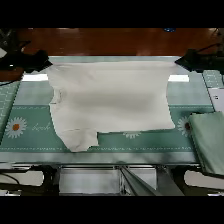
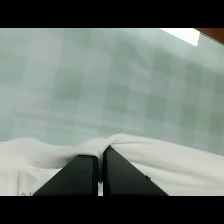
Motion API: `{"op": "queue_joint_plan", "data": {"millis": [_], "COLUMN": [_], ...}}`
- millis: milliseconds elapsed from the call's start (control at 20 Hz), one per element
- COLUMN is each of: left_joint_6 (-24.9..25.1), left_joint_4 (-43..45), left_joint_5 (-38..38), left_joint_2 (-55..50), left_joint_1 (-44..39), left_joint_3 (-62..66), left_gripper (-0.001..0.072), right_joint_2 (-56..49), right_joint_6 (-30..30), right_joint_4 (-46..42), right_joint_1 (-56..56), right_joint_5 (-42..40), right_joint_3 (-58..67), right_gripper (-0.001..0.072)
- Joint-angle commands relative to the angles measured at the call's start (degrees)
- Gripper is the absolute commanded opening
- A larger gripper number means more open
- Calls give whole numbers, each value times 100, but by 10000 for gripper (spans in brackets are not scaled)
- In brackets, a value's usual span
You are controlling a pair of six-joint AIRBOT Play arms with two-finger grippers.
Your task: Fold the shirts.
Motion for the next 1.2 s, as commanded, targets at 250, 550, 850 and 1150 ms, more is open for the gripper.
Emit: {"op": "queue_joint_plan", "data": {"millis": [250, 550, 850, 1150], "left_joint_6": [225, 881, 970, 968], "left_joint_4": [-734, -463, -50, 66], "left_joint_5": [-918, -2927, -3215, -3327], "left_joint_2": [-1530, -1217, -1217, -1217], "left_joint_1": [-138, 341, 98, 247], "left_joint_3": [1261, 1187, -116, -280], "left_gripper": [19, 19, 19, 19], "right_joint_2": [-2177, -2044, -2044, -2050], "right_joint_6": [614, 376, 452, 671], "right_joint_4": [249, -192, -1224, -1567], "right_joint_1": [140, -273, -155, -151], "right_joint_5": [129, 1827, 2590, 2632], "right_joint_3": [1637, 1635, 1244, 1154], "right_gripper": [24, 23, 24, 24]}}
